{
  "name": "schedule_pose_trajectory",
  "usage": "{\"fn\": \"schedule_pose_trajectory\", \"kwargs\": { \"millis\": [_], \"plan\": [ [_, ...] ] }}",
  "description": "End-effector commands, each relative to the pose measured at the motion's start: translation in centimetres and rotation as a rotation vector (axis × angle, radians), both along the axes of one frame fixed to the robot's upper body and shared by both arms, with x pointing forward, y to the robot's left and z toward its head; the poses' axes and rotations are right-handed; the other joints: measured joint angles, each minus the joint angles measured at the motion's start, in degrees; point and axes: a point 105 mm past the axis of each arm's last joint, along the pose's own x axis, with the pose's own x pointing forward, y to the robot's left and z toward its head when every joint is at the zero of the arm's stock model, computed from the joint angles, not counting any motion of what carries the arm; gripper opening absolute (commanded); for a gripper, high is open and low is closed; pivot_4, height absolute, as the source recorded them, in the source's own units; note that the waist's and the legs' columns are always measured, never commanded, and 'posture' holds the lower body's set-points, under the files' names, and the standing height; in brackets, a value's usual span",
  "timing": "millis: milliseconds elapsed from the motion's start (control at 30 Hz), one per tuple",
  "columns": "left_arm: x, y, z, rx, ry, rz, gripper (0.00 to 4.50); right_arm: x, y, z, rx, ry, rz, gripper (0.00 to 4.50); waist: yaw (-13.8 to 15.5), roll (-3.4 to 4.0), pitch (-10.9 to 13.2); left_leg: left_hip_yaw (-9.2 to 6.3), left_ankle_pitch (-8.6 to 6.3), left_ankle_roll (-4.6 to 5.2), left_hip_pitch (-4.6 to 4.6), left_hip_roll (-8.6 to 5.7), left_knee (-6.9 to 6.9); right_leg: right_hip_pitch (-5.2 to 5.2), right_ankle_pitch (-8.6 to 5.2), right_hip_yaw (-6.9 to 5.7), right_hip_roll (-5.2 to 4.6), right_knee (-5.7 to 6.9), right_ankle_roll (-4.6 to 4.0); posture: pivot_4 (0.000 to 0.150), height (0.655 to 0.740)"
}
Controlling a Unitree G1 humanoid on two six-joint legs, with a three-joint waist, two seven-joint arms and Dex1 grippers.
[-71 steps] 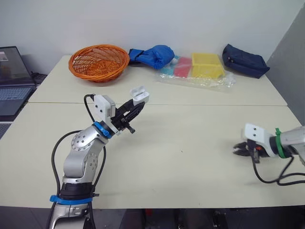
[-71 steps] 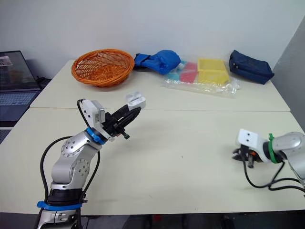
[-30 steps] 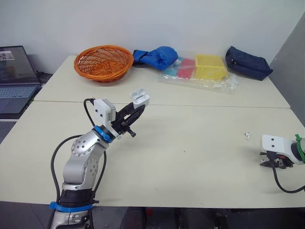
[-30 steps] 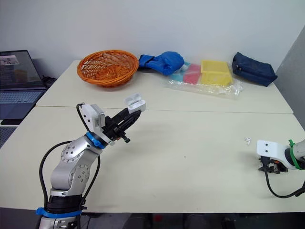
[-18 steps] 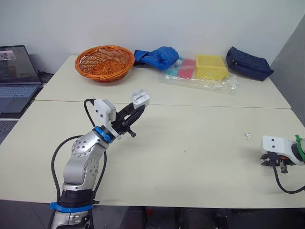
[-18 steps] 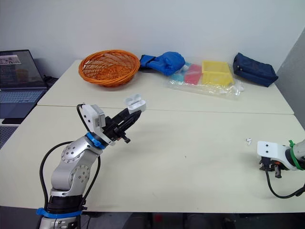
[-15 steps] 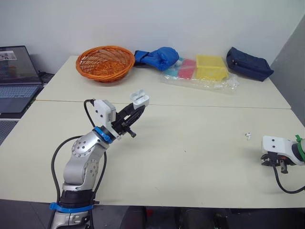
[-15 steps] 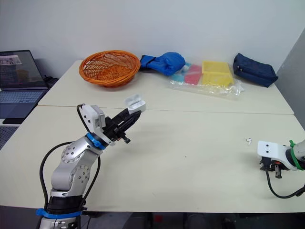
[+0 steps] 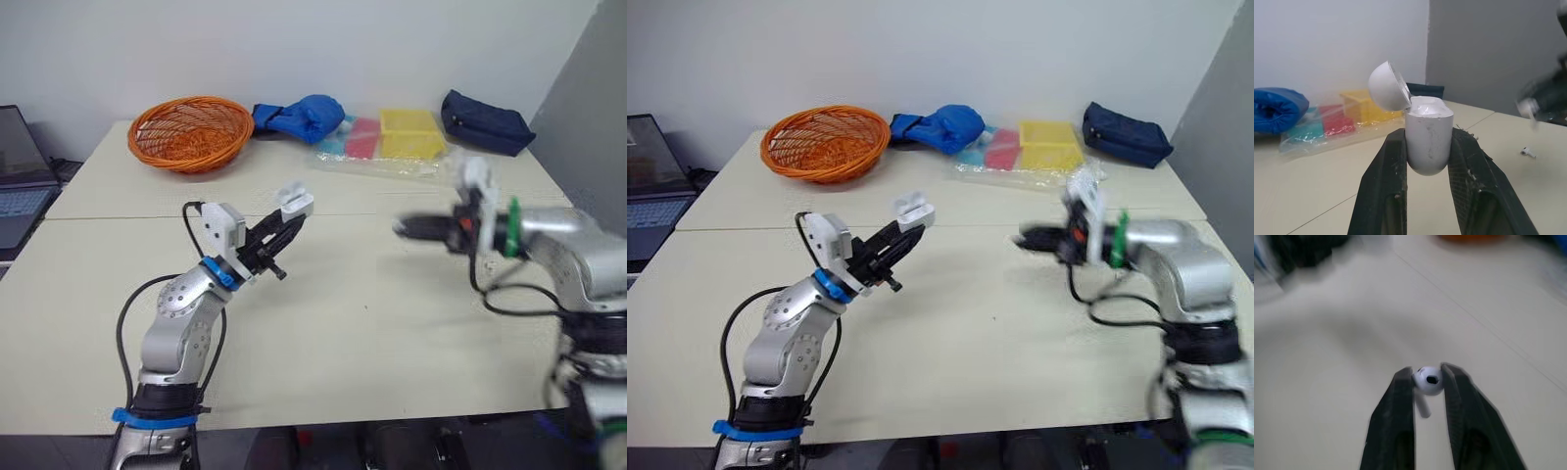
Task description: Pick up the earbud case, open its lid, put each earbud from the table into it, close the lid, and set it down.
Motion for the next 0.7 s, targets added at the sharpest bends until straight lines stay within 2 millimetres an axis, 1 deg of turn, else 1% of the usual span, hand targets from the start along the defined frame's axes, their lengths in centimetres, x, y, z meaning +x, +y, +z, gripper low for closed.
{"fn": "schedule_pose_trajectory", "kwargs": {
  "millis": [33, 67, 100, 167, 267, 333, 367, 500, 700],
  "plan": [
    [0.1, -0.3, 1.5, -0.016, -0.071, -0.008, 0.77, -1.1, 2.8, 5.3, 0.270, -0.035, -0.036, 0.41, 0.7, -0.02, 0.0, 0.02, 0.00, 0.00, -0.03, 0.04, -0.02, 0.00, 0.02, -0.10, 0.04, -0.02, -0.08, 0.150, 0.7400],
    [0.1, -0.6, 1.5, -0.017, -0.074, -0.017, 0.77, -1.3, 3.9, 6.0, 0.340, -0.022, -0.039, 0.41, 1.0, -0.03, 0.0, 0.07, -0.01, -0.01, -0.04, 0.15, -0.03, 0.01, 0.11, -0.16, 0.05, -0.05, -0.30, 0.150, 0.7400],
    [0.2, -0.7, 1.6, -0.018, -0.078, -0.020, 0.77, -1.4, 4.7, 6.2, 0.382, -0.010, -0.047, 0.41, 1.3, -0.03, 0.0, 0.08, -0.01, -0.01, -0.09, 0.27, -0.04, 0.00, 0.12, -0.19, 0.05, -0.08, -0.31, 0.150, 0.7400],
    [0.5, -0.9, 1.7, -0.024, -0.086, -0.019, 0.77, -1.5, 5.6, 6.0, 0.419, 0.012, -0.059, 0.41, 1.8, -0.08, -0.1, 0.21, -0.02, -0.02, -0.28, 0.45, -0.01, -0.02, 0.12, -0.31, 0.03, -0.22, -0.31, 0.150, 0.7400],
    [0.9, -1.0, 2.4, -0.043, -0.109, -0.007, 0.77, -1.2, 6.1, 4.7, 0.405, 0.037, -0.094, 0.41, 2.2, -0.09, -0.1, 0.32, -0.02, -0.01, -0.65, 0.26, 0.07, -0.34, 0.15, -0.21, -0.17, -0.25, -0.24, 0.150, 0.7400],
    [1.1, -1.0, 2.6, -0.051, -0.117, 0.002, 0.77, -0.8, 6.3, 4.1, 0.399, 0.038, -0.117, 0.41, 2.2, -0.09, -0.1, 0.33, -0.01, 0.01, -0.83, 0.14, 0.11, -0.52, 0.21, -0.16, -0.22, -0.23, -0.14, 0.150, 0.7400],
    [1.2, -1.0, 2.7, -0.050, -0.119, 0.004, 0.77, -0.7, 6.3, 4.0, 0.400, 0.038, -0.125, 0.41, 2.1, -0.09, -0.1, 0.32, -0.01, 0.01, -0.92, -0.18, 0.10, -0.69, 0.23, -0.09, -0.21, -0.17, -0.11, 0.150, 0.7400],
    [1.0, -1.6, 3.1, -0.055, -0.132, -0.013, 0.77, -0.1, 6.6, 2.6, 0.369, 0.008, -0.168, 0.41, 1.3, -0.09, -0.1, 0.26, 0.00, 0.03, -0.95, -0.15, 0.05, -0.78, 0.23, -0.09, -0.12, -0.10, -0.11, 0.150, 0.7400],
    [1.0, -1.6, 3.1, -0.052, -0.137, -0.012, 0.77, -0.5, 7.5, 1.7, 0.317, -0.045, -0.150, 0.41, 0.7, -0.09, -0.1, 0.22, 0.00, 0.03, -0.94, -0.14, 0.04, -0.79, 0.23, -0.05, -0.09, -0.09, -0.11, 0.150, 0.7400]
  ]
}}
